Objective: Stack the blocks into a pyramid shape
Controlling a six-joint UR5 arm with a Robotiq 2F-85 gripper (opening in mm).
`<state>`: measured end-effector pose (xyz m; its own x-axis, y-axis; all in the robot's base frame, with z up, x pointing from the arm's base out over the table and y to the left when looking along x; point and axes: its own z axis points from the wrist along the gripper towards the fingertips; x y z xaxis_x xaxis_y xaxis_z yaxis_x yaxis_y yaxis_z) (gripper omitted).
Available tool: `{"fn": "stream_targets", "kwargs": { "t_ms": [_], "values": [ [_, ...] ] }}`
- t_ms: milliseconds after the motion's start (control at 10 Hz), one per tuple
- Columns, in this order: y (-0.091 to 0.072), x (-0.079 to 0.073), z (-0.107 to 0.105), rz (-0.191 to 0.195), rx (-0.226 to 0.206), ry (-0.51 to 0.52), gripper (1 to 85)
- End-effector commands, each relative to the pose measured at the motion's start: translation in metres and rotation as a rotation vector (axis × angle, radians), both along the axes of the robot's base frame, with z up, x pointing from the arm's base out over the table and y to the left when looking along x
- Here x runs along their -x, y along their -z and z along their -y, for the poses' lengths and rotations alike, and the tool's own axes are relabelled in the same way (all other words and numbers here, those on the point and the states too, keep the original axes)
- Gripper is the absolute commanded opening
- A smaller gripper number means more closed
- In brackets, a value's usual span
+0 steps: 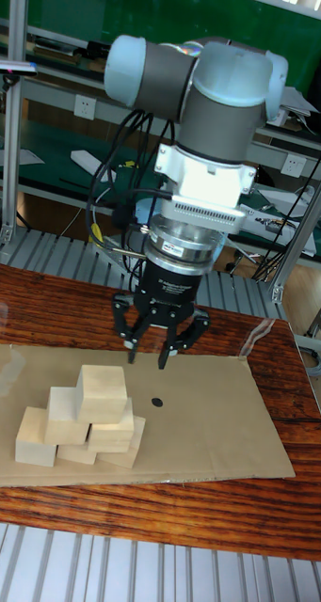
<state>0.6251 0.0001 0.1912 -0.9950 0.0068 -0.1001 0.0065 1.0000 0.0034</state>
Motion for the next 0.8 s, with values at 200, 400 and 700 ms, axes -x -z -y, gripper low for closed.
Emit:
{"fn": "stream_targets", "kwargs": {
  "t_ms": [200, 400, 700],
  "values": [
    [0.0108, 0.0051, -0.0264, -0.046, 0.002, 0.102, 1.0],
    [0.0108, 0.0059, -0.0288, -0.046, -0.006, 0.084, 1.0],
    [0.011, 0.0035, -0.0279, -0.039, -0.005, 0.061, 1.0]
  ]
}}
